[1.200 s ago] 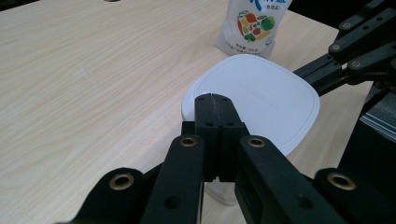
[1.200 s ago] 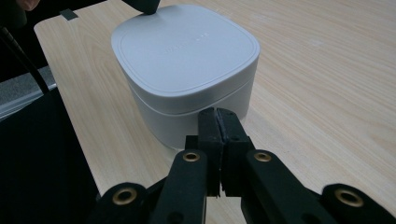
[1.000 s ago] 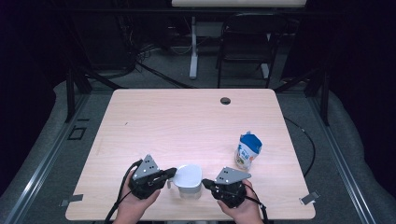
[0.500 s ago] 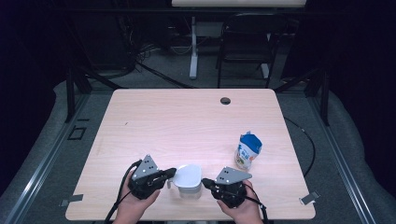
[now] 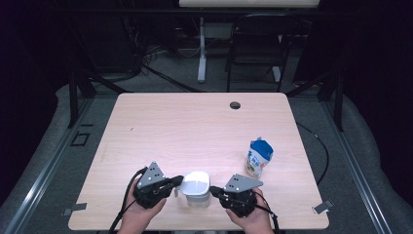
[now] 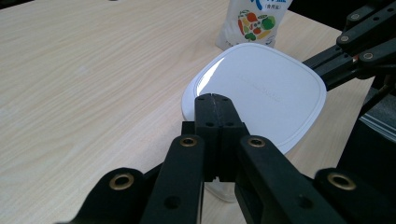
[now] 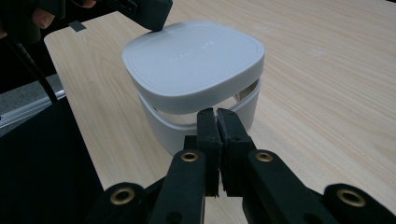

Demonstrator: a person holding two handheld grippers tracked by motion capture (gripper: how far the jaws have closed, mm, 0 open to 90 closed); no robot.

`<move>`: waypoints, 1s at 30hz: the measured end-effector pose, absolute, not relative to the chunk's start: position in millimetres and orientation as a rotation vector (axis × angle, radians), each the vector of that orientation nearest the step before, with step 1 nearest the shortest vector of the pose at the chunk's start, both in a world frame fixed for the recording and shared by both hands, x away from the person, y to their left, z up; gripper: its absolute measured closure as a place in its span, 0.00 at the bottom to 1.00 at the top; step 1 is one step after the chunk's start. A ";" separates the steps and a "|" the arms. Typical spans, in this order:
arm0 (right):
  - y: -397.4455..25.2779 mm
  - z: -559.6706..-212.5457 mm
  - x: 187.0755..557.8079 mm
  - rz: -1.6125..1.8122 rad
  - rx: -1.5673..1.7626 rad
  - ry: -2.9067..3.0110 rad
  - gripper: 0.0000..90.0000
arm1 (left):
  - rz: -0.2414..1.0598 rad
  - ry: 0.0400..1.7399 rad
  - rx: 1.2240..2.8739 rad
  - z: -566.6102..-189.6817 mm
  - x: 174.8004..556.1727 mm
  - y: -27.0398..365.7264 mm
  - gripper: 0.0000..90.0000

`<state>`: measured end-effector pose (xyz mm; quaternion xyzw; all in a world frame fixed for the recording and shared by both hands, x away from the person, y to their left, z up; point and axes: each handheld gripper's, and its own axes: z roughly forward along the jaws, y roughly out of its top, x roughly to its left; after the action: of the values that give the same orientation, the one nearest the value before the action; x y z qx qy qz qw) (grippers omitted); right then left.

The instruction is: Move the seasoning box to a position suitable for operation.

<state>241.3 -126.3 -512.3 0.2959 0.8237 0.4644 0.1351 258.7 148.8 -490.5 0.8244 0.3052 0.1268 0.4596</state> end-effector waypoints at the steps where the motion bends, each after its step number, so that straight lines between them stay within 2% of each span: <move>1: -126.3 -512.3 241.3 1.346 0.857 2.386 0.98 | 0.312 0.751 2.030 -490.5 258.7 148.8 1.00; 17: -124.6 -509.0 241.5 1.350 0.849 2.387 0.99 | 0.330 0.754 2.039 -490.3 255.7 150.9 1.00; 25: -123.3 -506.0 242.5 1.366 0.844 2.383 0.99 | 0.355 0.771 2.035 -490.4 251.0 156.3 0.88; 30: -122.5 -503.6 243.7 1.372 0.842 2.378 0.99 | 0.358 0.785 2.025 -490.1 247.9 160.1 0.85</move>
<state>243.7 -122.5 -503.6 0.2907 0.8205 0.4735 0.1347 247.9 160.1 -490.1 0.8200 0.3180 0.1451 0.4532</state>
